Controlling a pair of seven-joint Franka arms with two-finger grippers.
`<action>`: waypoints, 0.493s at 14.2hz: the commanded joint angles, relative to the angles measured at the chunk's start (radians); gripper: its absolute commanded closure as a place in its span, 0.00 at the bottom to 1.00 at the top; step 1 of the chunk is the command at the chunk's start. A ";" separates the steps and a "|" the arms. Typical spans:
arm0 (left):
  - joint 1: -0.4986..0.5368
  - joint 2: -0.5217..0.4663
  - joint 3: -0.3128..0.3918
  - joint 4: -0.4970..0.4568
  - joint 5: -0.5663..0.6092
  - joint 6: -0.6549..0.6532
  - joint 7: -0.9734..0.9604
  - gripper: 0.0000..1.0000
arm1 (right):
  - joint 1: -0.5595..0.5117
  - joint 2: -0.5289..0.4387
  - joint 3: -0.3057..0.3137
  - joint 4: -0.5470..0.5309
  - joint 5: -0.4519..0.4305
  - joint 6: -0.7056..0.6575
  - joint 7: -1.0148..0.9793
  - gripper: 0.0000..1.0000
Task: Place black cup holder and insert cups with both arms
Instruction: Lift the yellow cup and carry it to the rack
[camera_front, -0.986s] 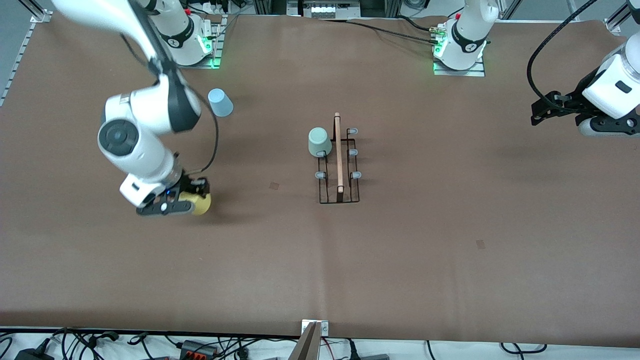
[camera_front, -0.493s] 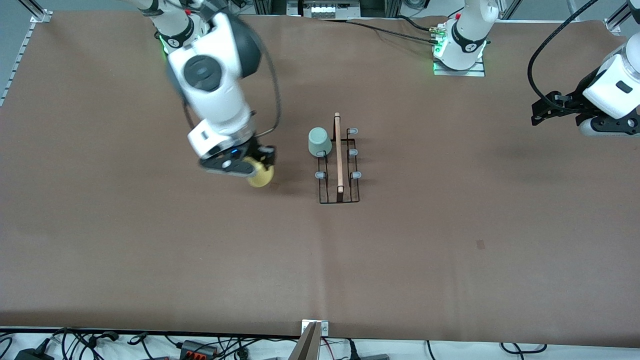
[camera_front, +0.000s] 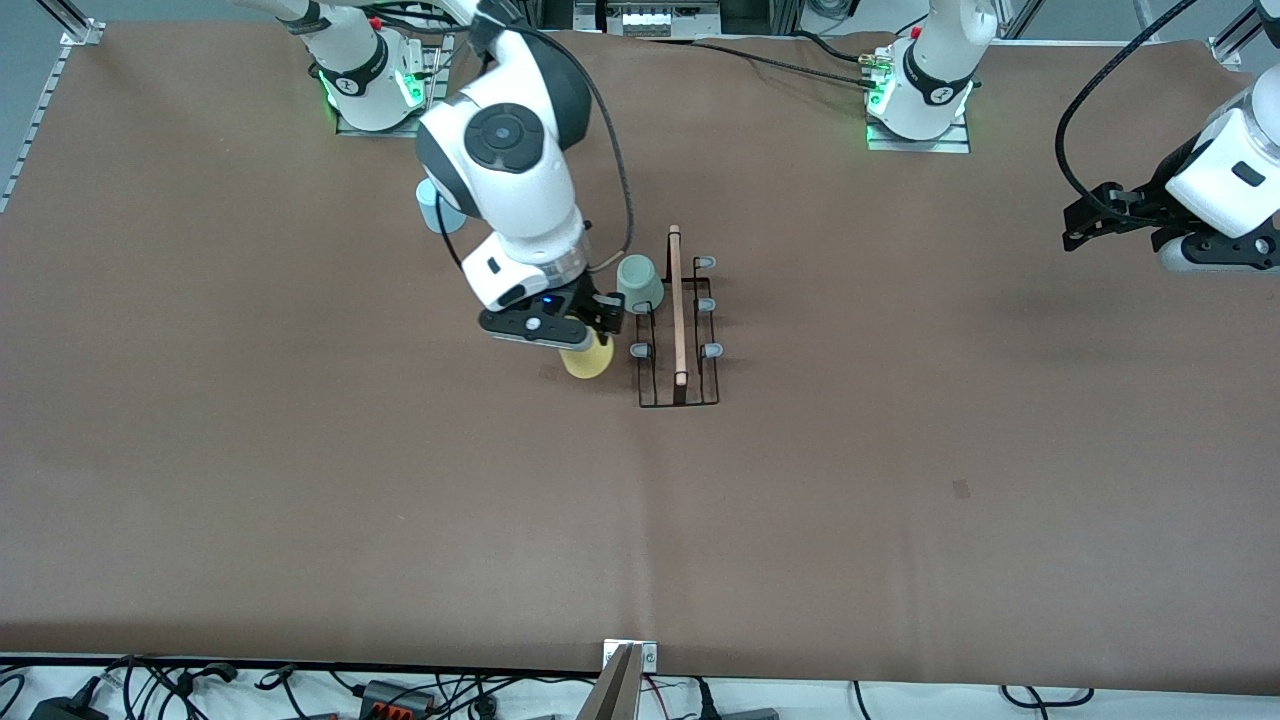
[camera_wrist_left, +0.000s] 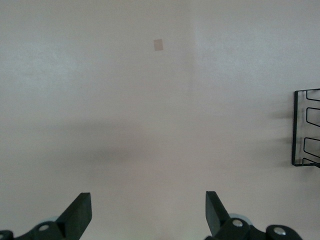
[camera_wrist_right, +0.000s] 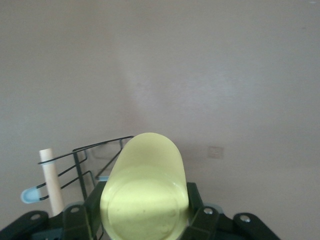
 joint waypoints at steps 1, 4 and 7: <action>0.003 -0.001 0.000 0.012 0.007 -0.006 0.007 0.00 | 0.043 0.059 -0.010 0.064 -0.017 0.017 0.034 0.97; 0.003 -0.001 0.000 0.012 0.007 -0.006 0.007 0.00 | 0.062 0.081 -0.010 0.067 -0.017 0.037 0.063 0.97; 0.005 0.000 0.000 0.012 0.007 -0.006 0.007 0.00 | 0.069 0.101 -0.010 0.066 -0.020 0.073 0.071 0.97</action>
